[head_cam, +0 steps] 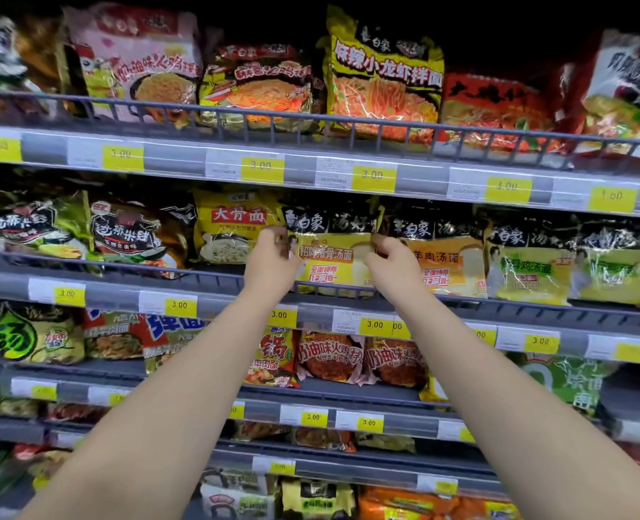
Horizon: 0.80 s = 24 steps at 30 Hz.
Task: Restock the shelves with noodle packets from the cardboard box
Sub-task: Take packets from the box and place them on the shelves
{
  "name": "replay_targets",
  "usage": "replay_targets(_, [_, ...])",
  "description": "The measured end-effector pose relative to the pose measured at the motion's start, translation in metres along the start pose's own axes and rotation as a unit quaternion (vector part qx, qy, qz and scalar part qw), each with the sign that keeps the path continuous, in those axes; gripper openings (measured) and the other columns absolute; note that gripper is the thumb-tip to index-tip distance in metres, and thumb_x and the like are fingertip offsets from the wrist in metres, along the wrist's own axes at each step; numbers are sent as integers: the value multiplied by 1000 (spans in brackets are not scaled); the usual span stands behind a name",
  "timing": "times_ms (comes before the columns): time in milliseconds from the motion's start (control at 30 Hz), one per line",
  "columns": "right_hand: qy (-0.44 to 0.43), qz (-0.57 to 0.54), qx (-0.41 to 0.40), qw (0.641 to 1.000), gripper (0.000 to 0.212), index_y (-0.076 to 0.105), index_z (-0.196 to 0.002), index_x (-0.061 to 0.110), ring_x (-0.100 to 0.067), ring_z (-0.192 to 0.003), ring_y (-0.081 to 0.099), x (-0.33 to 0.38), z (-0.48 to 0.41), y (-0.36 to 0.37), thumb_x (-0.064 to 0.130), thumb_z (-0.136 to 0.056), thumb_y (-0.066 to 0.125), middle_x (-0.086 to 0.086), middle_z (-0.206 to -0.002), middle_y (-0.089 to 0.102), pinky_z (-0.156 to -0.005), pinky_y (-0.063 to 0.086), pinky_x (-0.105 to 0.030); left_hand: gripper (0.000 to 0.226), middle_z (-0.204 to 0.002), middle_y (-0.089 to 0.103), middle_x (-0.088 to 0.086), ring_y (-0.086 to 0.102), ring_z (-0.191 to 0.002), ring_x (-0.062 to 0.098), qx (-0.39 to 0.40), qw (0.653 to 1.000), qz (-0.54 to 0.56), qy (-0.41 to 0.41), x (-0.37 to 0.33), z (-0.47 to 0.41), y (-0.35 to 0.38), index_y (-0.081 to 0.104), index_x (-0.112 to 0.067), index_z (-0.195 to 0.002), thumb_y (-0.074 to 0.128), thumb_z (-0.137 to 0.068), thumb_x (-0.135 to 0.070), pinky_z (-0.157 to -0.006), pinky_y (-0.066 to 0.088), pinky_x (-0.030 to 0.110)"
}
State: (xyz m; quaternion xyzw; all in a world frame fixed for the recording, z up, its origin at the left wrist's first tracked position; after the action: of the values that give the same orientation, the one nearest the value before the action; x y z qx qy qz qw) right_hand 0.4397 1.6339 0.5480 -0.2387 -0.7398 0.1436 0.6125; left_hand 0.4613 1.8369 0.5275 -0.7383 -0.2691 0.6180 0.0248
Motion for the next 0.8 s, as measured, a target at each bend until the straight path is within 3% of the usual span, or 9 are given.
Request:
replay_targets(100, [-1,2,16,1000,45,42,-140,18,-15,-103,38,-3,5,2,24,-95,42,-7,-142,47,-87,37,-35,40,-107,61,3,60,-91,22,-24,1000,-11,9,-1,-6,-5,45,-18,-127,59,-90,-17,-68,44,29])
replay_targets(167, [7,-6,13,1000,46,39,-142,16,-22,-117,47,0,8,0,23,-97,42,-7,-141,48,-91,42,-38,43,-103,59,6,55,-77,19,-15,999,-34,8,-2,-8,-5,41,-19,-131,57,-91,-17,-58,40,27])
replay_targets(267, [13,-4,16,1000,46,37,-144,13,-26,-124,48,4,11,-1,20,-99,39,-10,-135,52,-93,44,-36,41,-78,50,3,46,-58,15,22,998,-65,-8,-4,-9,3,34,-14,-133,48,-95,-12,-46,33,28])
replay_targets(400, [19,5,12,1000,45,36,-144,12,-26,-128,44,3,12,-1,17,-99,38,-9,-137,51,-92,39,-33,39,-72,46,3,50,-61,22,33,996,-80,8,-16,-13,10,27,-11,-130,43,-95,-3,-53,45,37])
replay_targets(500, [12,11,-10,1000,45,38,-143,12,-25,-105,58,0,9,-5,18,-98,38,-8,-138,50,-83,48,-37,39,-88,53,10,52,-72,26,53,997,-56,12,-19,-10,14,27,-11,-129,44,-95,-2,-68,53,46])
replay_targets(567, [8,16,-21,1000,43,40,-141,14,-17,-81,56,-2,7,-6,18,-98,38,-8,-137,50,-73,48,-35,38,-96,52,13,49,-71,20,53,998,-27,9,-18,-8,16,27,-9,-129,44,-95,-1,-56,49,33])
replay_targets(600, [8,24,-20,999,43,41,-141,14,-15,-77,54,-4,5,-6,19,-98,38,-7,-137,50,-70,47,-33,38,-92,49,11,47,-69,19,46,999,-19,5,-18,-7,16,27,-8,-128,43,-95,0,-50,45,26])
replay_targets(700, [1,55,-6,998,44,41,-141,17,-21,-84,59,-7,0,-5,19,-97,40,-8,-138,49,-64,47,-32,39,-74,40,1,47,-73,24,29,999,-14,-11,-15,-7,14,26,-6,-129,43,-95,0,-55,39,31])
replay_targets(800, [5,87,-44,995,45,41,-137,13,-27,-91,56,-14,-1,-16,19,-92,46,-9,-123,51,-68,45,-34,43,-75,39,0,50,-77,26,15,999,-33,-17,-13,-6,4,27,-4,-128,51,-93,-7,-65,45,37])
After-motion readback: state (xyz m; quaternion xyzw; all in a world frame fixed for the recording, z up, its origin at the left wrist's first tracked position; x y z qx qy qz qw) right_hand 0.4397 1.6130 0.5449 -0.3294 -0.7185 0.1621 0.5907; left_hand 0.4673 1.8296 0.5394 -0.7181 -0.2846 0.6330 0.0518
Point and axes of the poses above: each hand's wrist, its own z-axis away from the middle knuckle, its own y-axis out of the palm, x = y × z, the point moved 8 cm from there along -z, towards the middle knuckle
